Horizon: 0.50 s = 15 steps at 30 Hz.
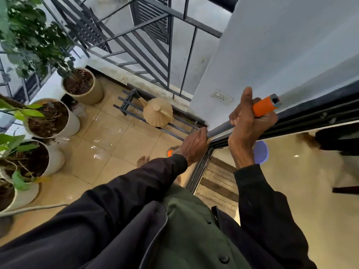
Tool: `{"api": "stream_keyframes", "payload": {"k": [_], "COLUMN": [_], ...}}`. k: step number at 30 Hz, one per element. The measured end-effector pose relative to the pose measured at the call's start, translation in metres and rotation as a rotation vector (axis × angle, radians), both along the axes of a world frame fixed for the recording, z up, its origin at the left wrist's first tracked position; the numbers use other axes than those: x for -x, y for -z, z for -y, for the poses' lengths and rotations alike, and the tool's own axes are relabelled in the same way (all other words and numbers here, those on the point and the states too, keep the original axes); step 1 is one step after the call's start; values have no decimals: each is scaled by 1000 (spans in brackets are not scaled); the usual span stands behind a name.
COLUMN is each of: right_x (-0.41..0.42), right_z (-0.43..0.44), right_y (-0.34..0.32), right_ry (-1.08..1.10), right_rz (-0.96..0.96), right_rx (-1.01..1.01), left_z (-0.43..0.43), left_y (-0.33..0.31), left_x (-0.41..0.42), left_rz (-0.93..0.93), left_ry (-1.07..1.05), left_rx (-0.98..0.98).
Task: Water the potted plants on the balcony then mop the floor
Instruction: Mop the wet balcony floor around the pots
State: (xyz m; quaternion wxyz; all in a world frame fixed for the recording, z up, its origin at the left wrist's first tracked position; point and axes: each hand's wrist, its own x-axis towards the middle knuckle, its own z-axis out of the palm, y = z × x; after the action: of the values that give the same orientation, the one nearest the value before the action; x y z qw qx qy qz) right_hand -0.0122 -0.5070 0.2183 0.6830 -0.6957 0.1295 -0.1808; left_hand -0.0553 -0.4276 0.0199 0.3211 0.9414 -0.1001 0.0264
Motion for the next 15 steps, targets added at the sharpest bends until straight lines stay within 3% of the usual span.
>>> {"api": "stream_keyframes", "payload": {"k": [3,8,15], "right_x": [5,22,28], "right_z": [-23,-75,-107], "right_y": [-4,-2,7], "right_ry": [-22,-50,-91], "right_rz": [56,63,1], "right_rx": [41,74,74], "left_z": [-23,-65,-109], "left_y": [-1,10,28], "left_x": [-1,1,-9], "left_rz": [38,-78,-134], "left_ry": [-38,-118,-29], "left_rx": [15,126,143]}}
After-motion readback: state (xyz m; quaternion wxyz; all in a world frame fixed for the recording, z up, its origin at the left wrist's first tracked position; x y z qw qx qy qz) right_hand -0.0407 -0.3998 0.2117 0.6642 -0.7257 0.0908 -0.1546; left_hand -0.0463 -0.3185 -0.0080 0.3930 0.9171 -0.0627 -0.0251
